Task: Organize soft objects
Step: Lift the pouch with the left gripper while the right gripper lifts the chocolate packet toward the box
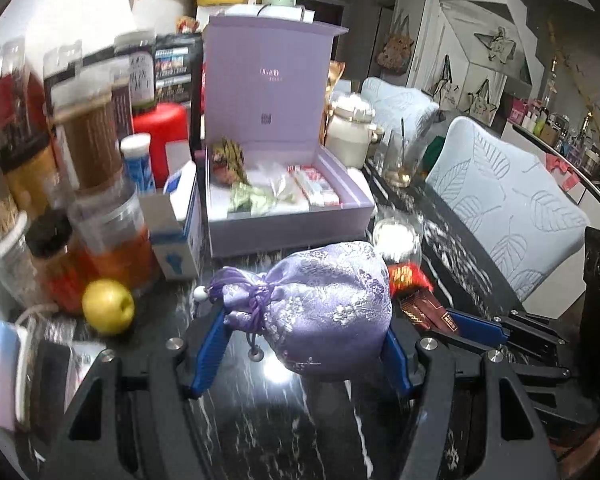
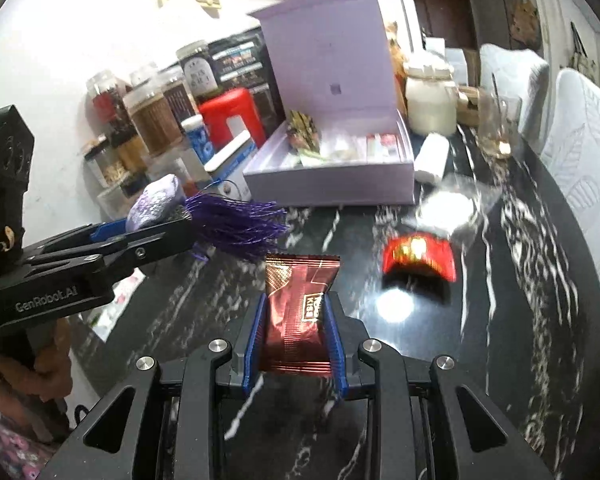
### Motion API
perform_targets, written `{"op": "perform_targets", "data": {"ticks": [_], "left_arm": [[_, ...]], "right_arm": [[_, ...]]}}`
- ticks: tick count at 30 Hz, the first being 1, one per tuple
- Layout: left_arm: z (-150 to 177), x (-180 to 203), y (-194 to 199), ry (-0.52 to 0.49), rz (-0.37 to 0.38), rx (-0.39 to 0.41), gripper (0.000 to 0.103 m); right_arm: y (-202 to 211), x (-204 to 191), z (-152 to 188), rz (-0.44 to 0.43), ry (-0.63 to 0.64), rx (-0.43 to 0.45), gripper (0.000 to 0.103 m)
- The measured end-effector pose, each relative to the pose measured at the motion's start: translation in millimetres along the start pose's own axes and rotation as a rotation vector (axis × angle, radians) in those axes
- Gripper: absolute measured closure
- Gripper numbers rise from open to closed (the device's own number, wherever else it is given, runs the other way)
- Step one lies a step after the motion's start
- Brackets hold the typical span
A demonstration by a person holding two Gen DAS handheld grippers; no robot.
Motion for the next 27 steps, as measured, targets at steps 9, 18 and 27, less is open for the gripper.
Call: {"op": "perform_targets", "data": {"ticks": [9, 18, 27], "left_arm": [[-52.9, 0.2, 6.0, -0.036, -0.017, 0.109, 0.037], [-99.6, -4.2, 7.3, -0.048, -0.052, 0.194, 0.037], [-142.7, -19.5, -6.9, -0.050, -0.087, 0.269, 0.037]], "right_arm": [[11.3, -6.1, -48.4, -0.027, 0.065, 0.088, 0.074], [19.3, -7.9, -100.9, -0.025, 0.142, 0.180, 0.075], [11.9, -2.9, -150.7, -0.029, 0.180, 0.253, 0.074]]}}
Point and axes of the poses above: each gripper's, at about its wrist camera, not at the fingertips, and y roughly against the way its jaws point, x to its right, z to its underside, the point moved 4 cm from there along -y, roughly the way its jaws point, and after that the axes turned 9 degrees about -y, right-handed, at the moved point
